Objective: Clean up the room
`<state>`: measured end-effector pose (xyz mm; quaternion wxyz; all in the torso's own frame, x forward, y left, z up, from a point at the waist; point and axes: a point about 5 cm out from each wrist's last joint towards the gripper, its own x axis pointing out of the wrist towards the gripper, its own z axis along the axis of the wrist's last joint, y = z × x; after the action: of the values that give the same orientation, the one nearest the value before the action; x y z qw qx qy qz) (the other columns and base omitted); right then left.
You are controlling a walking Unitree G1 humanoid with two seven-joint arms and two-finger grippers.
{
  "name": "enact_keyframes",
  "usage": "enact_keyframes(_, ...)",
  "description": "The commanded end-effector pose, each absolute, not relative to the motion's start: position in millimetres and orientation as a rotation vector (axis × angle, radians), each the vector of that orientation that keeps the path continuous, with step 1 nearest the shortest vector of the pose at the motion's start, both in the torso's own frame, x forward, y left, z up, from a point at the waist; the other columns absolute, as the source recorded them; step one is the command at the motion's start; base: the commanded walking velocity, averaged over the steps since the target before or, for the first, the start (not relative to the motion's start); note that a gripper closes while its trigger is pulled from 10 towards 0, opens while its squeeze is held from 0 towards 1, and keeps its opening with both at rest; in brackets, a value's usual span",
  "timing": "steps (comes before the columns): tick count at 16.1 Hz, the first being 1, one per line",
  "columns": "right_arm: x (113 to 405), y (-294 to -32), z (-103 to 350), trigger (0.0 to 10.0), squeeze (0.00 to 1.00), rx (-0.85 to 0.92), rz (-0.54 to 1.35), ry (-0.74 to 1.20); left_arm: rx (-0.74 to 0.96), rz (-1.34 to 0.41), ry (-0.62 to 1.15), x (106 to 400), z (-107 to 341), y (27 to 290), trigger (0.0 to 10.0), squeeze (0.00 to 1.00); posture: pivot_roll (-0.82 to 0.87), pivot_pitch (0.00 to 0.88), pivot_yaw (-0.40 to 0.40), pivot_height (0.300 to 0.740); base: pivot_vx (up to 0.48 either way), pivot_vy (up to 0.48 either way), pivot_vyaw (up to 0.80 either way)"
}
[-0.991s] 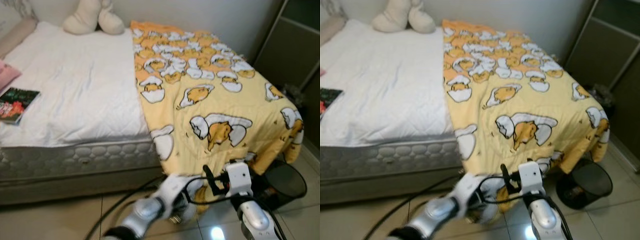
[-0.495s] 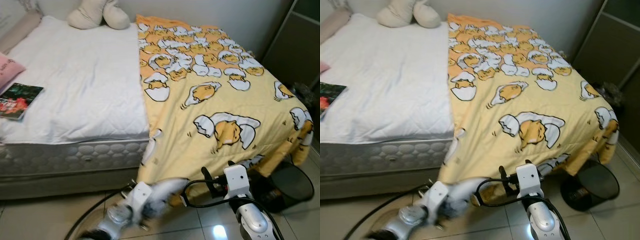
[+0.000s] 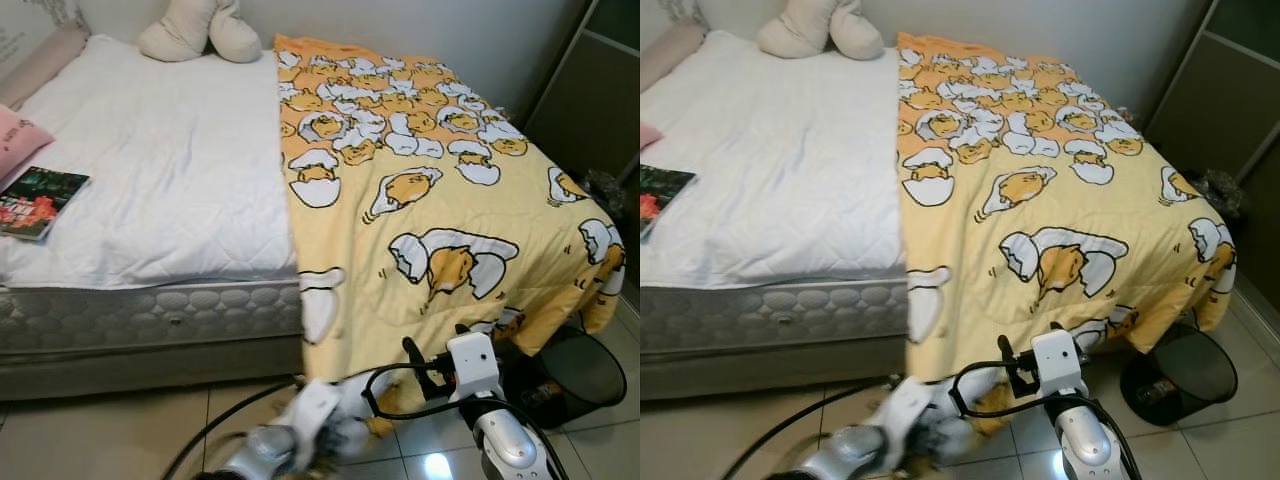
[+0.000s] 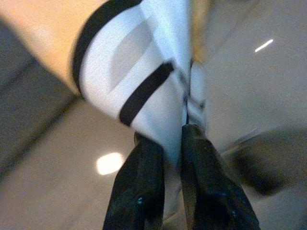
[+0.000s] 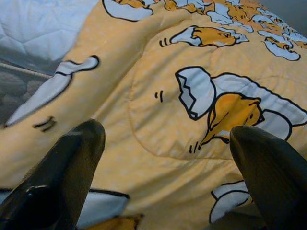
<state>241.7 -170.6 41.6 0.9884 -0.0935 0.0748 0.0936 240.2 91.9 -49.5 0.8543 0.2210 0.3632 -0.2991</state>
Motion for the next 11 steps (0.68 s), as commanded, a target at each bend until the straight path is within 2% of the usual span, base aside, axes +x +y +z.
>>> enact_keyframes(1, 241, -172, 40, 10.0, 0.05, -0.193, 0.186, 0.158, 0.522, -0.624, 0.762, 237, -52, 93, 10.0, 1.0, -0.01, 0.054, -0.091, 0.74, 0.0, 0.0, 0.0)
enact_keyframes(3, 241, -172, 40, 10.0, 0.06, -0.192, 0.185, 0.156, 0.521, -0.59, 0.802, 235, -56, 115, 10.0, 1.0, -0.01, 0.048, -0.08, 0.74, 0.0, 0.0, 0.0)
enact_keyframes(5, 242, -173, 41, 10.0, 0.05, -0.185, 0.173, 0.144, 0.503, -0.571, 0.731, 241, -50, 125, 10.0, 1.0, 0.0, 0.041, -0.072, 0.74, 0.0, 0.0, 0.0)
enact_keyframes(6, 244, -173, 45, 10.0, 0.05, -0.174, 0.163, 0.12, 0.391, -0.532, 0.63, 254, -37, 123, 10.0, 1.0, 0.02, 0.037, -0.068, 0.74, 0.0, 0.0, 0.0)
enact_keyframes(7, 248, -173, 55, 10.0, 0.05, -0.153, 0.141, 0.072, 0.199, -0.435, 0.464, 277, -10, 119, 10.0, 1.0, 0.03, 0.031, -0.067, 0.74, 0.0, 0.0, 0.0)
enact_keyframes(8, 251, -173, 60, 10.0, 0.05, -0.14, 0.128, 0.052, 0.127, -0.382, 0.398, 287, 2, 119, 10.0, 1.0, 0.04, 0.023, -0.065, 0.74, 0.0, 0.0, 0.0)
enact_keyframes(9, 259, -175, 73, 10.0, 0.05, -0.104, 0.084, -0.002, 0.0, -0.25, 0.244, 310, 35, 125, 10.0, 1.0, 0.04, 0.01, -0.063, 0.74, 0.0, 0.0, 0.0)
enact_keyframes(10, 264, -176, 79, 10.0, 0.06, -0.099, 0.069, -0.022, -0.026, -0.198, 0.171, 318, 51, 128, 10.0, 1.0, 0.04, 0.004, -0.062, 0.74, 0.0, 0.0, 0.0)
enact_keyframes(11, 273, -178, 91, 10.0, 0.07, -0.072, 0.037, -0.055, -0.026, -0.156, 0.005, 329, 85, 133, 10.0, 1.0, 0.04, 0.0, -0.056, 0.74, 0.0, 0.0, 0.78)
